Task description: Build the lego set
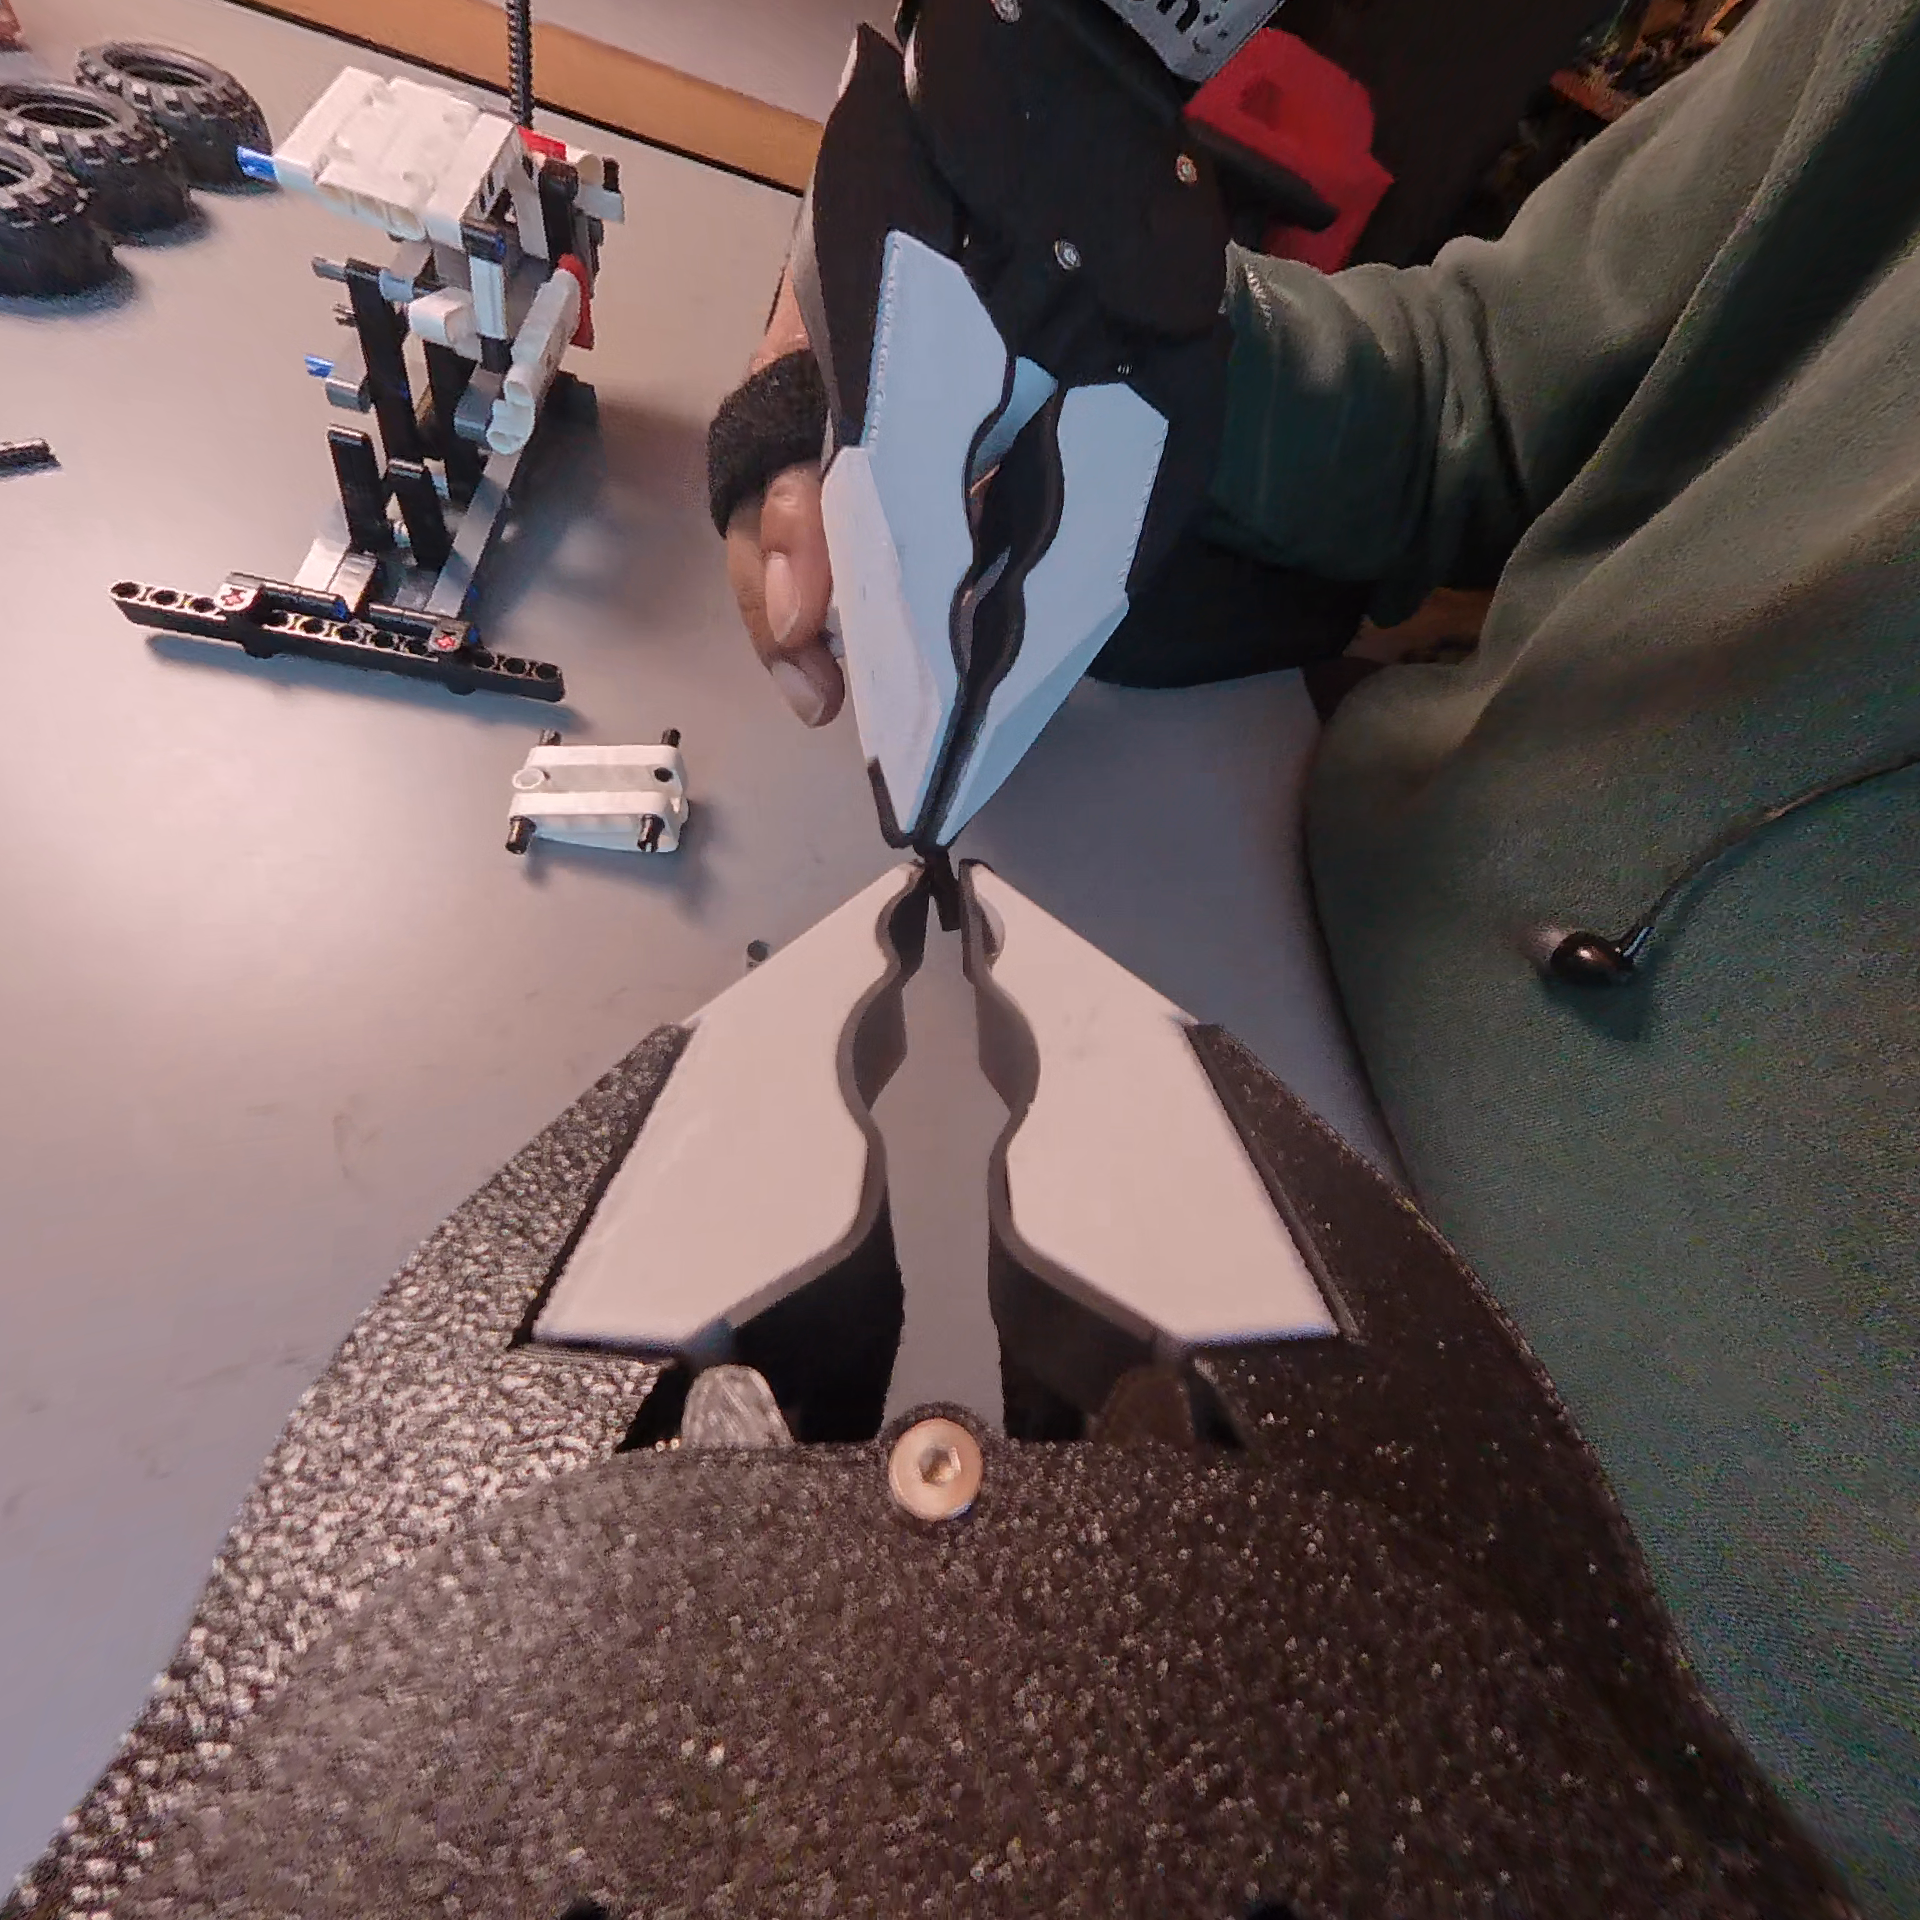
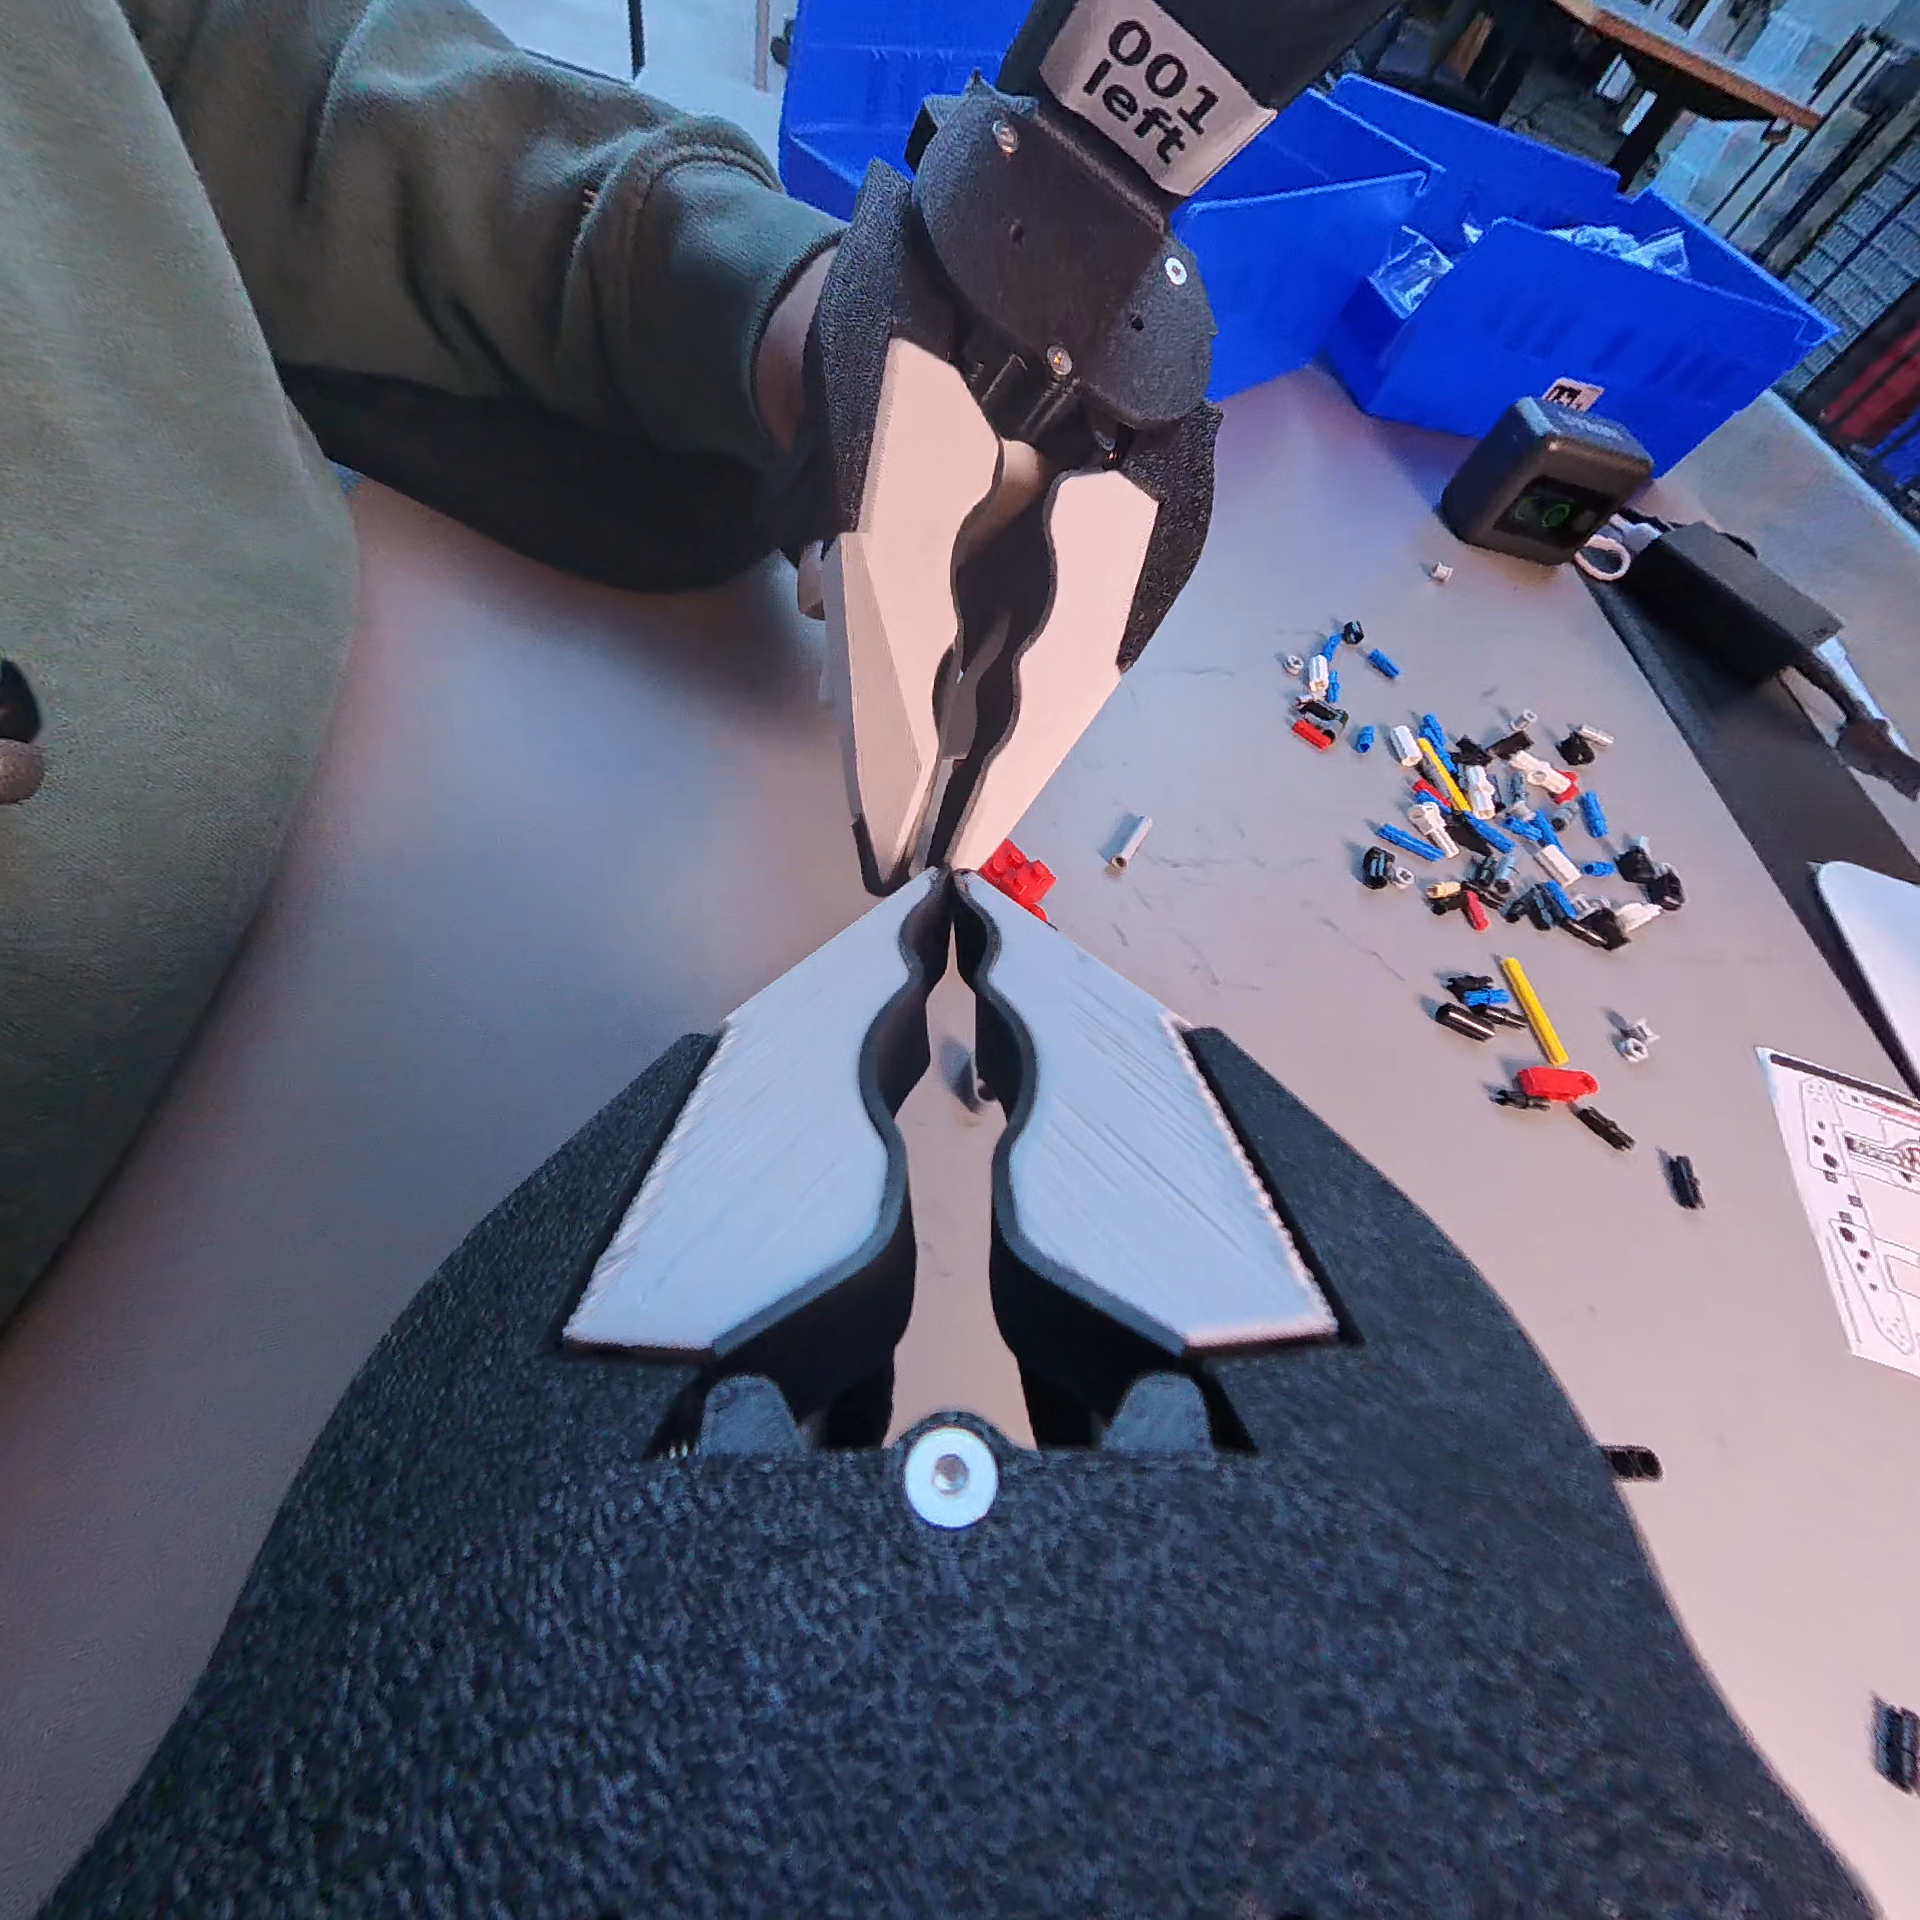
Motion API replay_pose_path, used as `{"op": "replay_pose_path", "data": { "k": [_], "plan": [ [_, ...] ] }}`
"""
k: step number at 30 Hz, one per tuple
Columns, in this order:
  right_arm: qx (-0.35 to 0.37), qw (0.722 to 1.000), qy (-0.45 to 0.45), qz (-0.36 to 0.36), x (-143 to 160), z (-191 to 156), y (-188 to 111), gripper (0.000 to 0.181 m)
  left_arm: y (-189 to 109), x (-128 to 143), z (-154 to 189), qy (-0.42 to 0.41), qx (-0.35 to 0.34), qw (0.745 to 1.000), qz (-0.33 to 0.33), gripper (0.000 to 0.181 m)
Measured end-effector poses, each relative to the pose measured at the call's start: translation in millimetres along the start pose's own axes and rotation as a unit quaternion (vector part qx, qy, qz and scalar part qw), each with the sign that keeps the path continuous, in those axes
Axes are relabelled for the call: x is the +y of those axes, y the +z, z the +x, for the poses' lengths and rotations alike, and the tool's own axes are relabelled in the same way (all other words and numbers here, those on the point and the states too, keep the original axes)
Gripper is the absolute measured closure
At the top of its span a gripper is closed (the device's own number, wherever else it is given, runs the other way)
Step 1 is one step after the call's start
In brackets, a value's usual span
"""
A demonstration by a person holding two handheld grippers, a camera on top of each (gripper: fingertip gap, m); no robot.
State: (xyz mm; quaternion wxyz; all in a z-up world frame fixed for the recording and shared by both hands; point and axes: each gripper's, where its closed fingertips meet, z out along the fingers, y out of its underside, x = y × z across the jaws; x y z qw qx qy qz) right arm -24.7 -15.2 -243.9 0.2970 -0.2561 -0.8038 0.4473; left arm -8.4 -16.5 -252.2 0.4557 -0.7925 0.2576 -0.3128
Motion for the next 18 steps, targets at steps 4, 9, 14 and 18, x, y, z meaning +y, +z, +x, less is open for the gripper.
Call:
{"op": "replay_pose_path", "data": {
  "k": [4, 9, 14, 18],
  "plan": [
    [-0.003, 1.000, 0.008, 0.012, -2, 0, -4, 0.181, -3, -5, 1, -0.003, 0.003, 1.000, 0.014, 0.176],
    [-0.026, 0.998, 0.019, 0.049, -16, -8, -10, 0.163, -10, -15, 3, -0.038, 0.035, 0.997, 0.059, 0.176],
    [-0.007, 0.997, 0.004, 0.077, -27, -6, -11, 0.170, -15, -25, 10, -0.068, 0.075, 0.991, 0.093, 0.176],
    [0.005, 0.996, -0.006, 0.087, -32, -4, -15, 0.174, -16, -30, 14, -0.095, 0.102, 0.984, 0.111, 0.176]
  ]
}}
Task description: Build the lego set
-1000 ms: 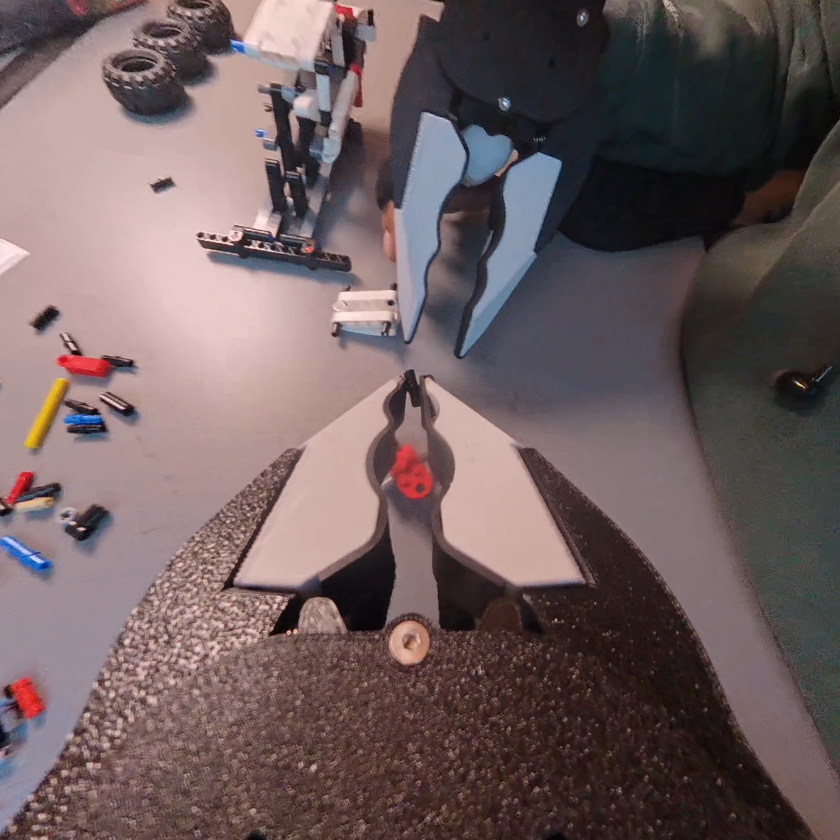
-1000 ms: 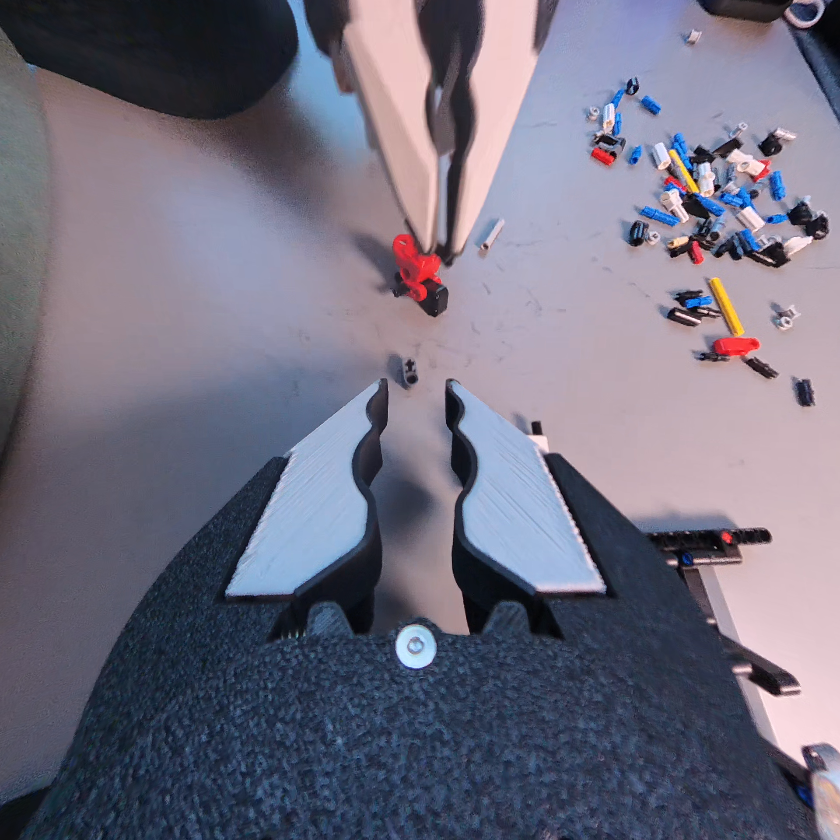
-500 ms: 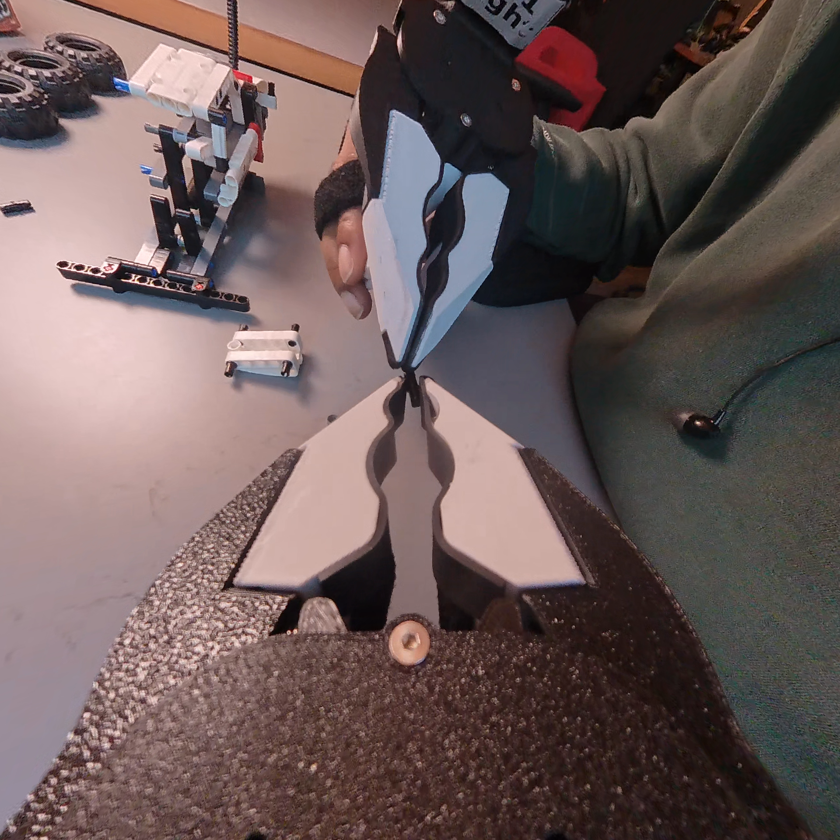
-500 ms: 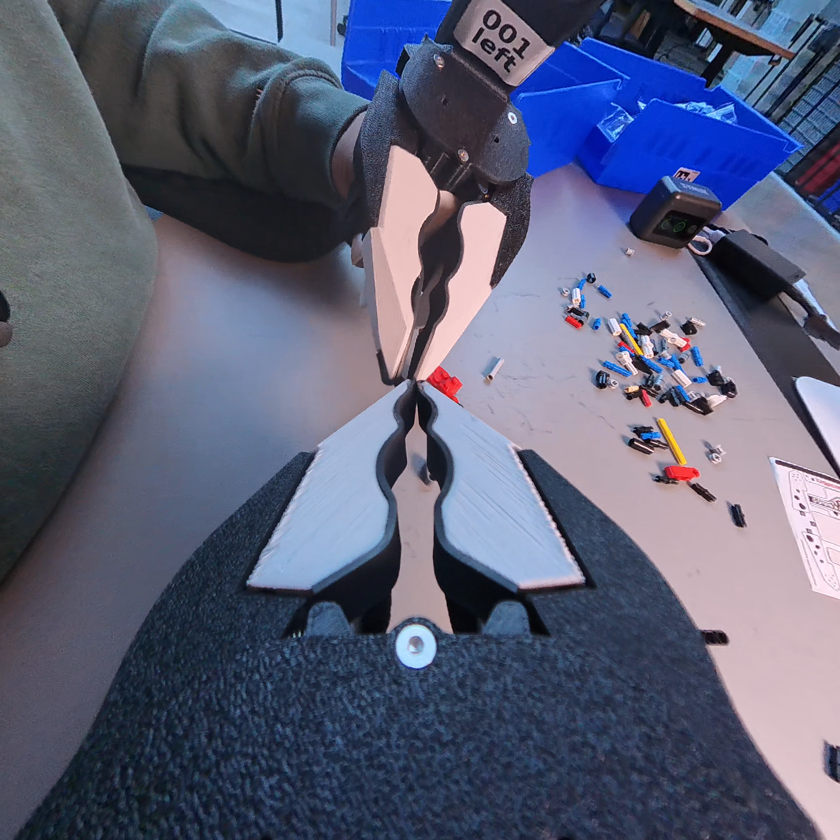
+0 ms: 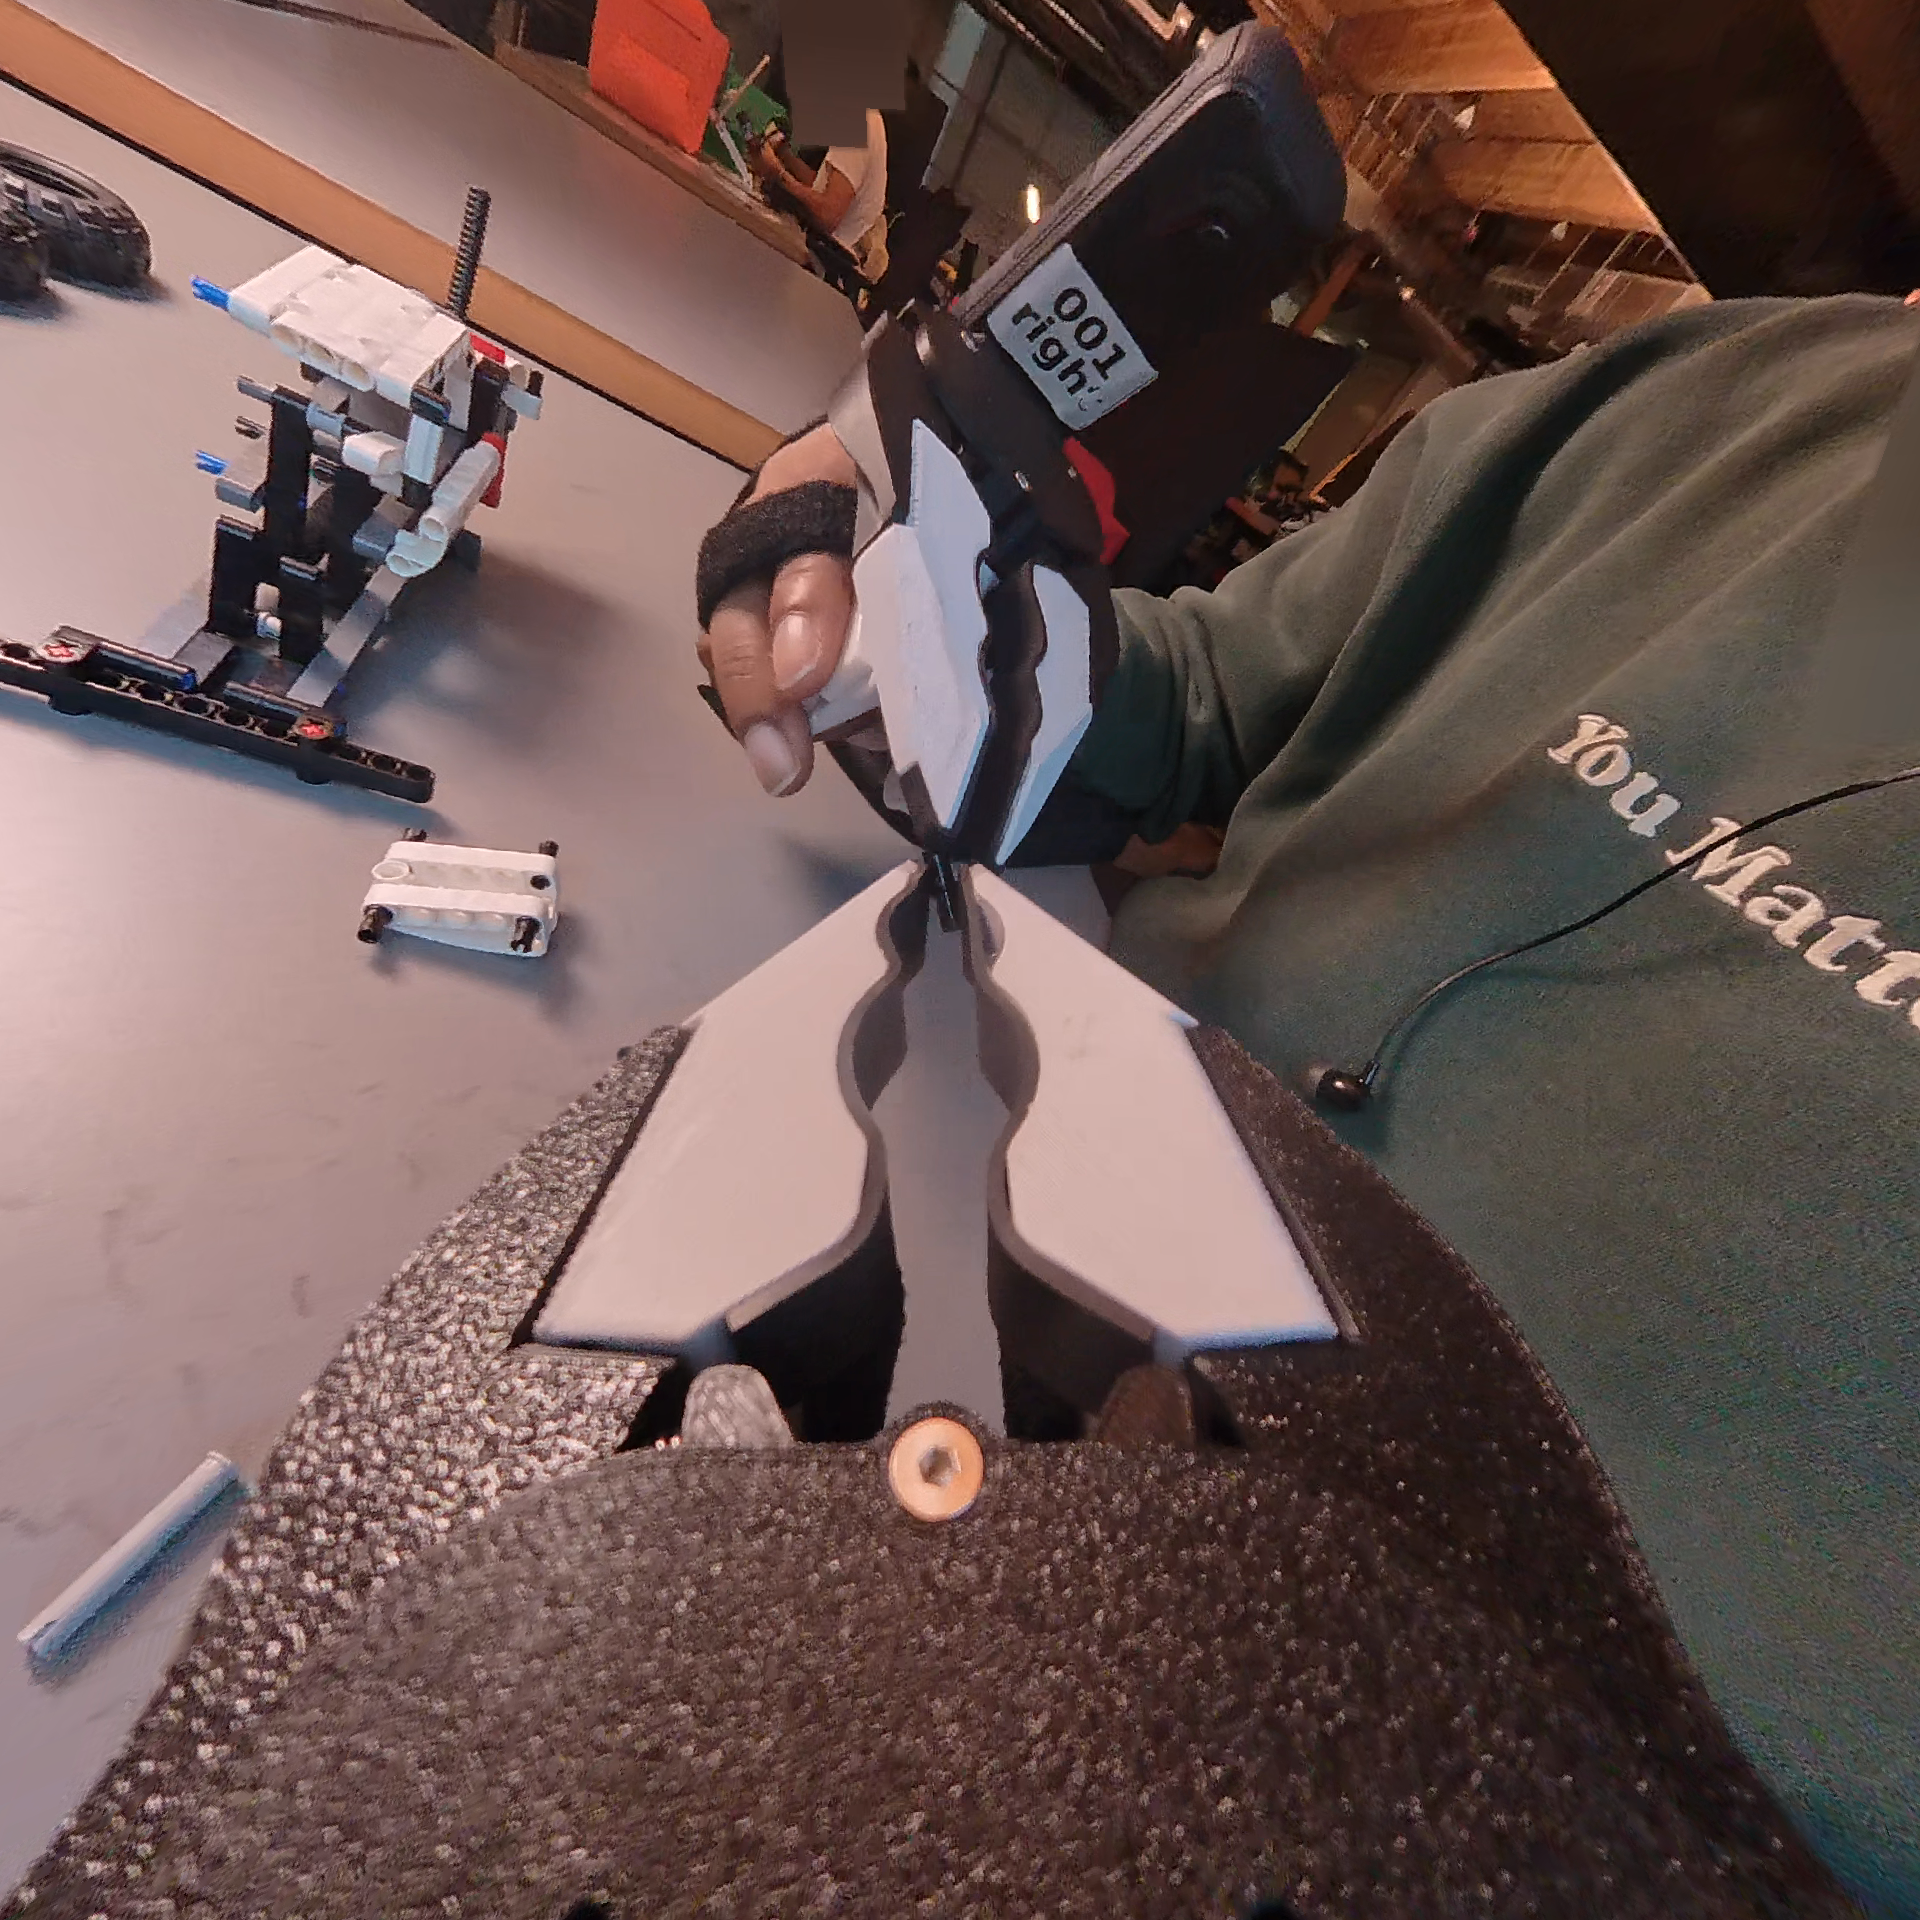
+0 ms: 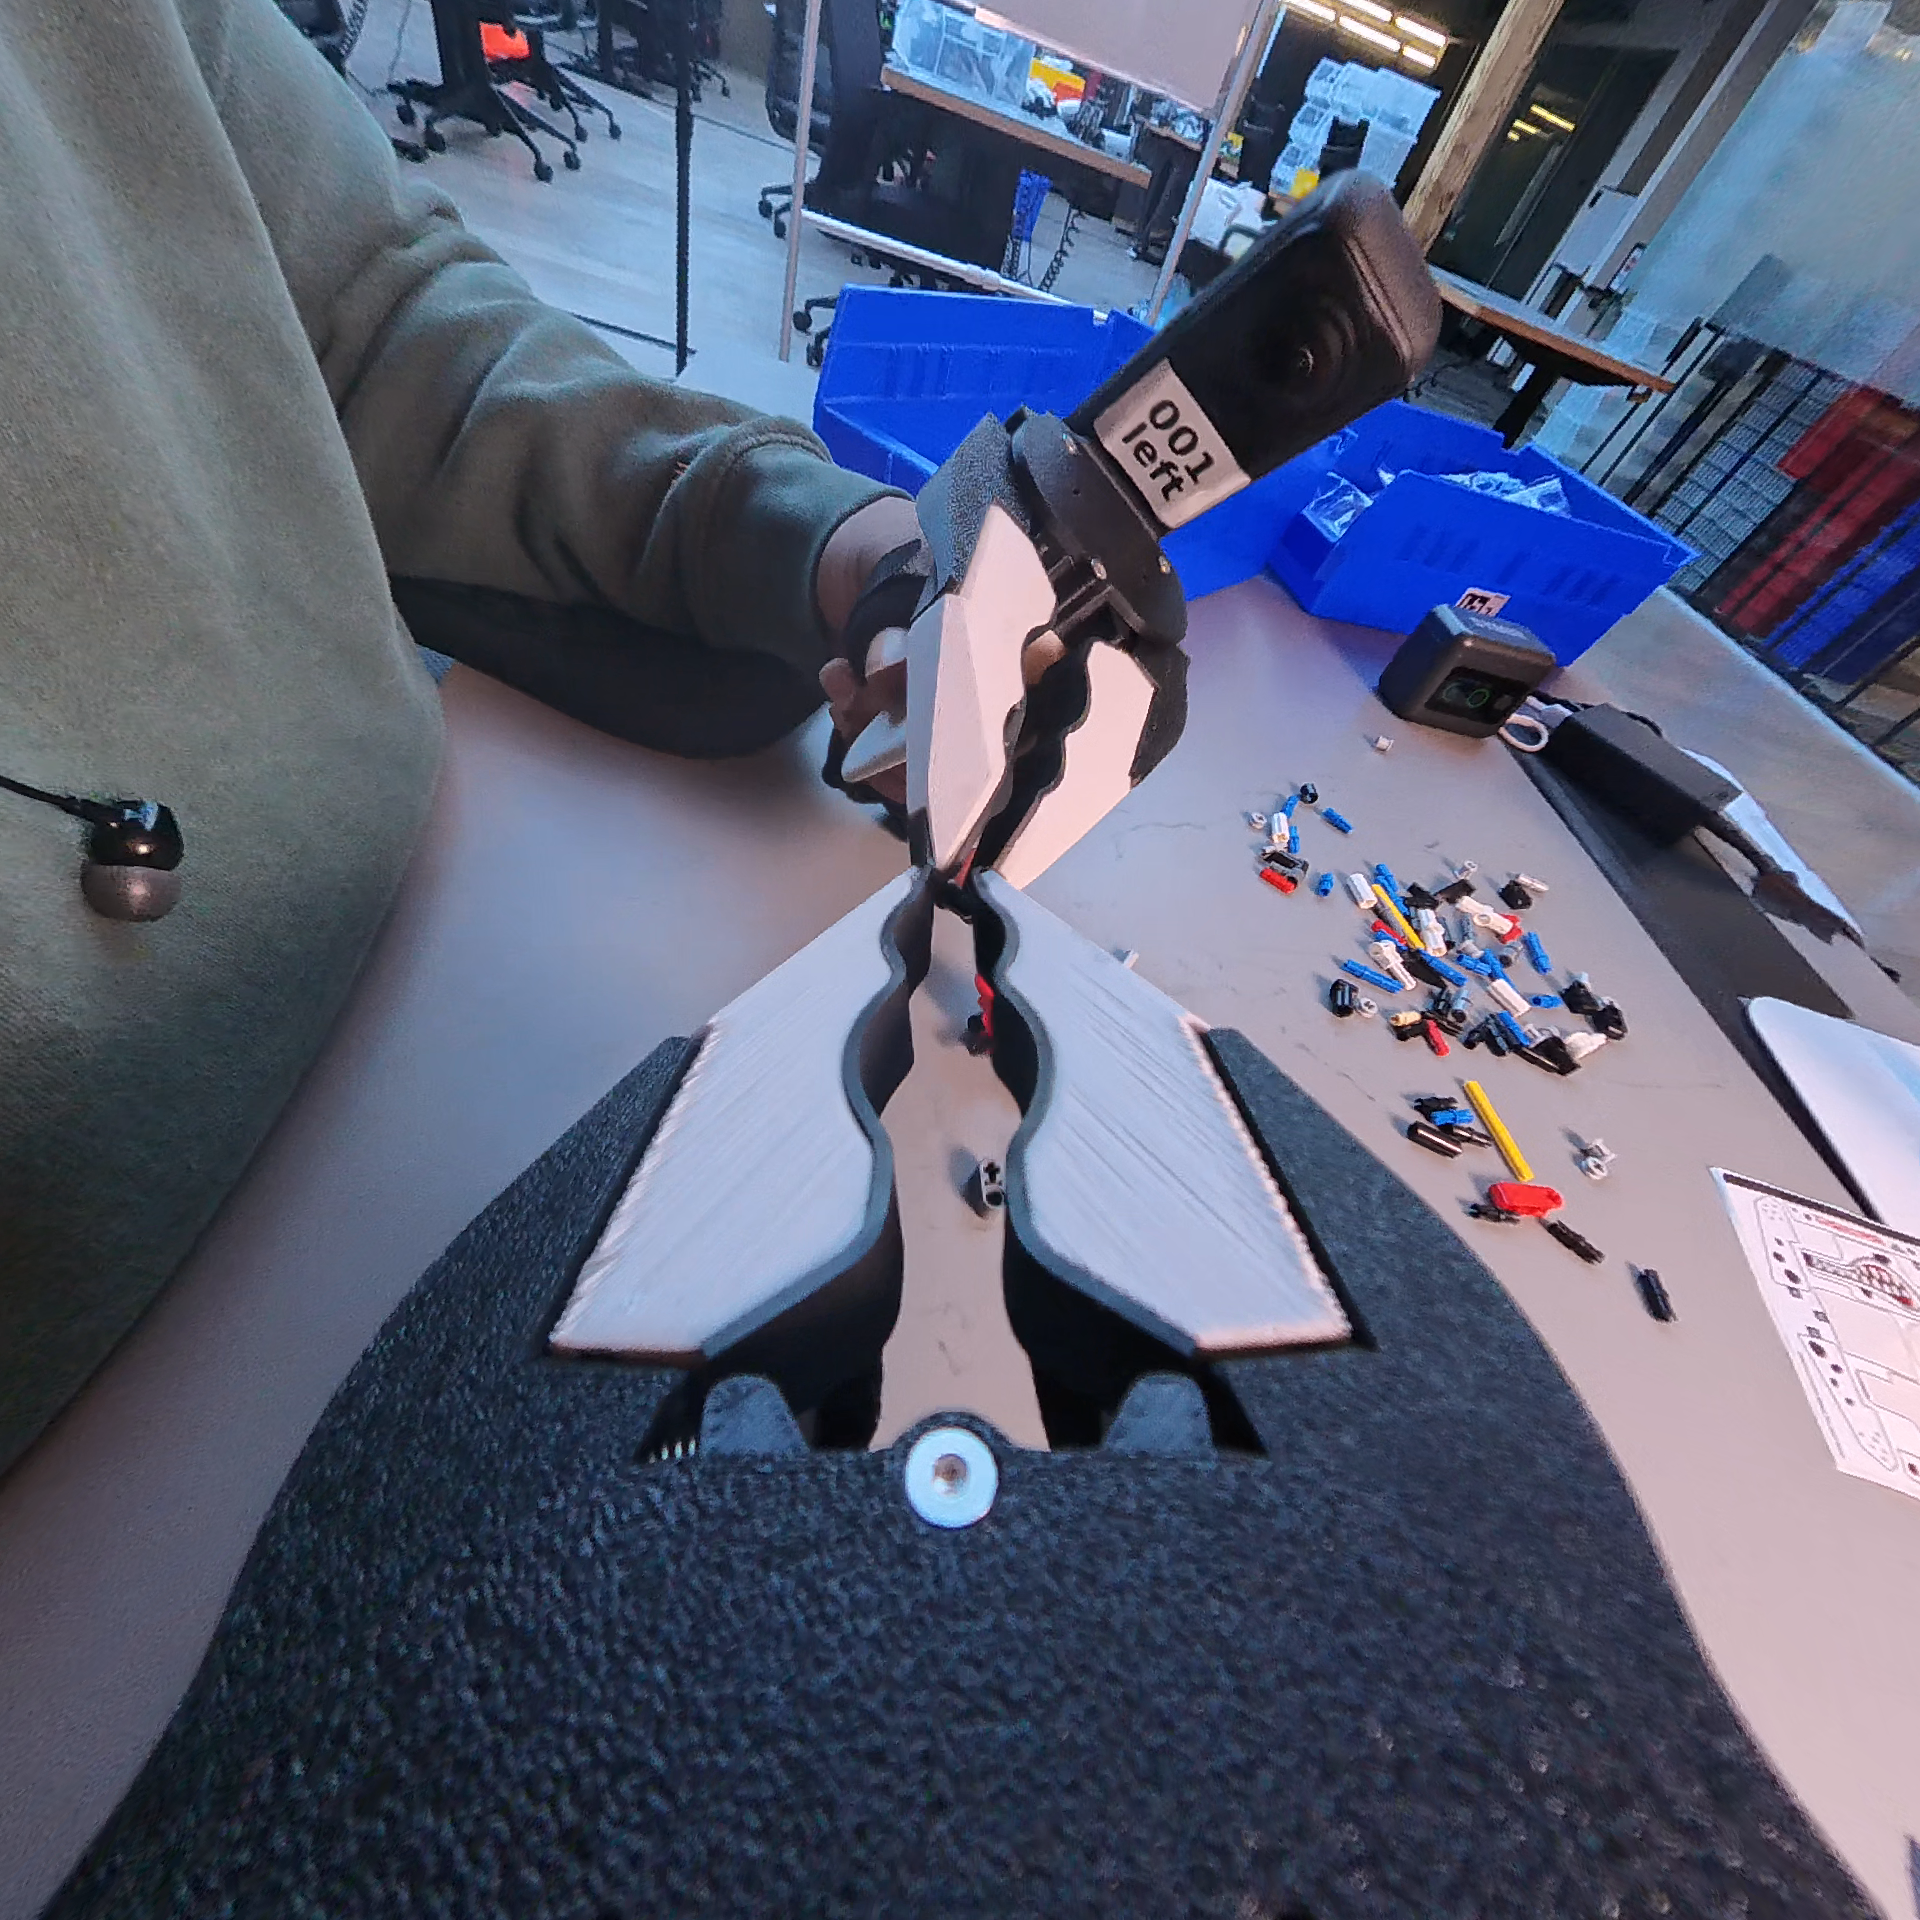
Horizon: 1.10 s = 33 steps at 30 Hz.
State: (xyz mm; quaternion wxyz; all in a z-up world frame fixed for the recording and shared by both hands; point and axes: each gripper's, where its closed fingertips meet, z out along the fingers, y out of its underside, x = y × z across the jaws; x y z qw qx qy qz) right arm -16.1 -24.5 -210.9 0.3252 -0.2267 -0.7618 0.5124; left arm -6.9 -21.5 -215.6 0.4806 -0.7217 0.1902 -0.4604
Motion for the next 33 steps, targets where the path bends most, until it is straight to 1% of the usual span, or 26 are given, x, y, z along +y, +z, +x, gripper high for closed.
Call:
{"op": "replay_pose_path", "data": {
  "k": [3, 9, 15, 22, 28, 33],
  "plan": [
    [-0.001, 1.000, -0.009, -0.001, -1, -2, 1, 0.172, 0, 0, 4, -0.021, 0.023, 1.000, 0.004, 0.176],
    [-0.025, 0.999, -0.019, -0.007, -1, -12, 1, 0.179, 0, 3, 11, -0.061, 0.063, 0.996, -0.002, 0.177],
    [-0.019, 1.000, -0.017, -0.005, -1, -10, 0, 0.179, -1, 2, 10, -0.075, 0.067, 0.995, 0.003, 0.176],
    [-0.016, 1.000, -0.022, -0.009, 0, -9, 0, 0.173, -2, 0, 11, -0.085, 0.075, 0.994, 0.009, 0.176],
    [0.030, 0.998, -0.057, -0.006, -2, 2, 2, 0.176, -5, -7, 6, -0.110, 0.071, 0.991, 0.036, 0.177],
    [0.099, 0.989, -0.112, -0.001, -9, 16, 3, 0.177, -12, -23, -2, -0.181, 0.092, 0.974, 0.103, 0.179]
  ]
}}
